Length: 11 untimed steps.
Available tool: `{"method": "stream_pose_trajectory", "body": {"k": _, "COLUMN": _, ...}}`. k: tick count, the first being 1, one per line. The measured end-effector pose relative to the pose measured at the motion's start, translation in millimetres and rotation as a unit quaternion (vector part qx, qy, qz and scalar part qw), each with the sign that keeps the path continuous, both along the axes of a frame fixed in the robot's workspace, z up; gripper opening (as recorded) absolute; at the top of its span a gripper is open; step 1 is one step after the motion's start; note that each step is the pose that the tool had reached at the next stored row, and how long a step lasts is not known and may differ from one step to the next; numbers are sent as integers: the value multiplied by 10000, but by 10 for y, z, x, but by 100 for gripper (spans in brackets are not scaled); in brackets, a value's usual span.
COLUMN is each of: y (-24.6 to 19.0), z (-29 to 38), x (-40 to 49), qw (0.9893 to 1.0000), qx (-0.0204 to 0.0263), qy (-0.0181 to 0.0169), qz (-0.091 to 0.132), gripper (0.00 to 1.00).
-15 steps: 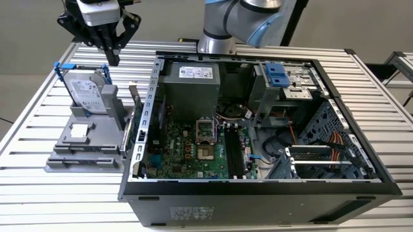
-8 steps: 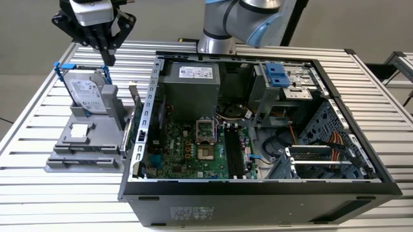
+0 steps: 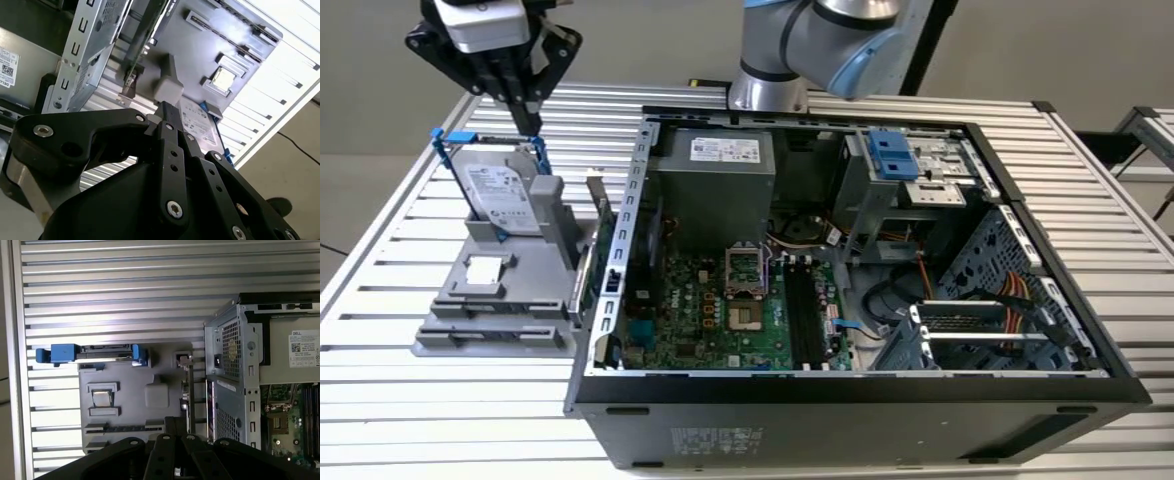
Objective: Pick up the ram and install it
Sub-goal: 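Reach for the ram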
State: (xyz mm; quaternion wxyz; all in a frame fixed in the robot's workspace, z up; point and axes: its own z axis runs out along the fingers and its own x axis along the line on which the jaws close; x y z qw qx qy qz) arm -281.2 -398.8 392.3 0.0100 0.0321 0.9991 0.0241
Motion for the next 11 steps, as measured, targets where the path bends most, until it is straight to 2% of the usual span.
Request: {"method": "stream_pose_trajectory", "body": {"k": 11, "y": 0, "z": -1, "x": -241, "qw": 10000, "qx": 0, "qy": 0, "qz": 8, "gripper": 0}}
